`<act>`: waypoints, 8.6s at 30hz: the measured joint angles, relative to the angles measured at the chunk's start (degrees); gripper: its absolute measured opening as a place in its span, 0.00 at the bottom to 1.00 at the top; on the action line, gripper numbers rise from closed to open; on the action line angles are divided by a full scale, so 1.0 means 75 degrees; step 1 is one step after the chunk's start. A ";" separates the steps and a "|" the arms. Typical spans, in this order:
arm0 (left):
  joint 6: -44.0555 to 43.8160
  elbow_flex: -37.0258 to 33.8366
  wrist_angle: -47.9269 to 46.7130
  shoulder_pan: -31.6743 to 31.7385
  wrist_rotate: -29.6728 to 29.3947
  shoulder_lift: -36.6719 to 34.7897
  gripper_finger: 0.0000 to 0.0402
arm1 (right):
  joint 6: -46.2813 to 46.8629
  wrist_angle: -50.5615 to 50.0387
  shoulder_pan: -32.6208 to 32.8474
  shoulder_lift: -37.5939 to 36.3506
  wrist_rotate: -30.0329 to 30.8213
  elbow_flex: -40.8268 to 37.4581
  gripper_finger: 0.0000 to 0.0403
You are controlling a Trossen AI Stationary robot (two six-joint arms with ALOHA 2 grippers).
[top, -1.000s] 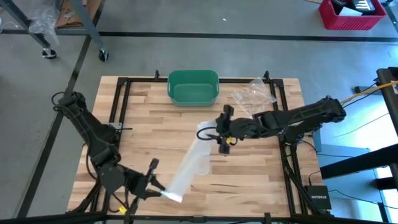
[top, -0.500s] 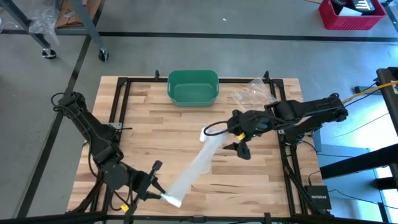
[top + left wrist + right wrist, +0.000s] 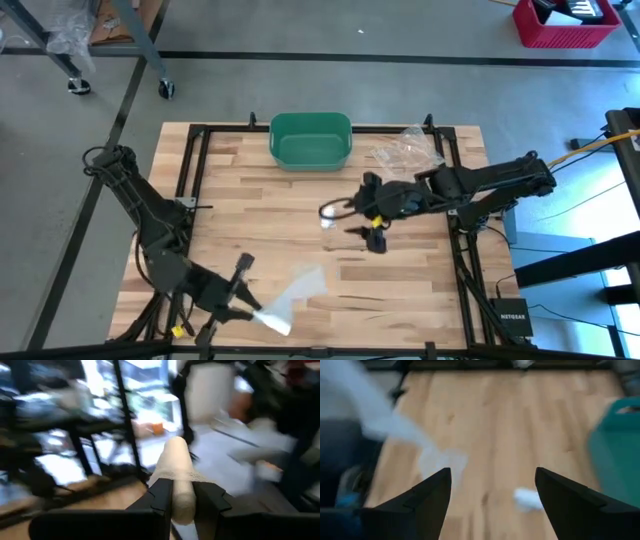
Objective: Roll bandage
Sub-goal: Roll the bottom white bandage
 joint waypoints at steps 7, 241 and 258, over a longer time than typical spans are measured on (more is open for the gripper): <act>0.2125 0.0000 0.2488 0.0001 -0.3033 0.0000 0.11 | -0.0281 0.0481 0.1098 -0.0028 0.0930 -0.0289 0.72; 0.3289 0.6011 -0.2974 0.1051 -0.4286 0.0481 0.11 | -0.1331 0.1423 0.0391 0.1073 0.1787 0.0324 0.47; -0.1484 0.4534 -0.7518 0.1553 -0.3694 0.0603 0.11 | -0.2610 0.7397 0.0536 0.0143 0.1045 -0.3729 0.56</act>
